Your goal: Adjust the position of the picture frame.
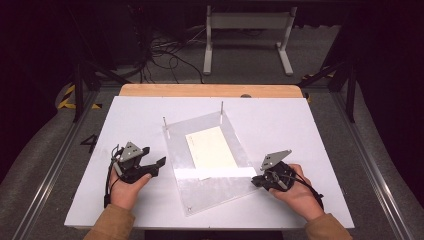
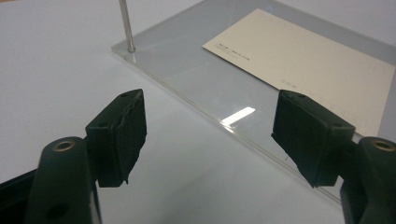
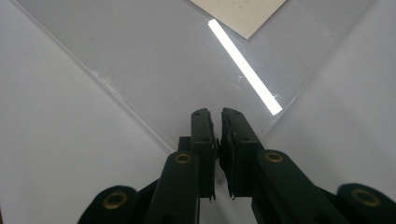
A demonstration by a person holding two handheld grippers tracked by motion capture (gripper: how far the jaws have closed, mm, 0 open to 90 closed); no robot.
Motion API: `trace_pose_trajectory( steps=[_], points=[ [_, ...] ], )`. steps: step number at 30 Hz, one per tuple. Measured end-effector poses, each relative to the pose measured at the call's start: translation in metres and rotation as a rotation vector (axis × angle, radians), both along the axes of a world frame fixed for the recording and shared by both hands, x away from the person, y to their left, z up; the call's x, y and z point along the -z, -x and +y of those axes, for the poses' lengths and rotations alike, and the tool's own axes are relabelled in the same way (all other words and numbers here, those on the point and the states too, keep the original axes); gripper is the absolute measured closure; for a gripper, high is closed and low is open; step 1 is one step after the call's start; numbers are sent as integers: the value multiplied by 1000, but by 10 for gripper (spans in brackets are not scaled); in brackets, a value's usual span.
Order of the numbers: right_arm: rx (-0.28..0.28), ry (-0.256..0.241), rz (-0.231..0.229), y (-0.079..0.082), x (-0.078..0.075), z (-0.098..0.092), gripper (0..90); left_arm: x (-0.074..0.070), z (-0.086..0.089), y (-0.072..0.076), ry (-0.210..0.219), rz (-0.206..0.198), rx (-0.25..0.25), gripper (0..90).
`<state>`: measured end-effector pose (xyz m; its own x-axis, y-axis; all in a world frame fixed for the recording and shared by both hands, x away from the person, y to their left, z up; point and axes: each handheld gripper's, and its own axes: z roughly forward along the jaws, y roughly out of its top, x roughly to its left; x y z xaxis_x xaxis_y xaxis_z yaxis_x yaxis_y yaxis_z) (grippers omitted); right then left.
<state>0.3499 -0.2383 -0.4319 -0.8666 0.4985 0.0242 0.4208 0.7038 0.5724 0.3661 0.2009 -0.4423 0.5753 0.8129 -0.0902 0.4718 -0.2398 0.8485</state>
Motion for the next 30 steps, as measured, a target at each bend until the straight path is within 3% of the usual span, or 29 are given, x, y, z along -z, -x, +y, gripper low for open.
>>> trace_pose_trajectory(
  steps=[4, 14, 27, 29, 30],
  points=[
    [-15, 11, -17, 1, 0, 1, 841, 0, 0, 0, -5, -4, 2, 263],
    [-34, -8, -2, 9, 1, 0, 843, 0, -1, 0, 2, 3, 7, 262],
    [-70, -46, 31, 50, 4, 1, 843, 1, -7, -2, -6, 19, 13, 262],
    [-61, -51, 33, 51, 4, 1, 842, 2, -10, -4, -10, 33, 14, 296],
    [-62, -54, 31, 51, 4, 1, 836, 3, -11, -7, -2, 48, 27, 387]
  ],
)
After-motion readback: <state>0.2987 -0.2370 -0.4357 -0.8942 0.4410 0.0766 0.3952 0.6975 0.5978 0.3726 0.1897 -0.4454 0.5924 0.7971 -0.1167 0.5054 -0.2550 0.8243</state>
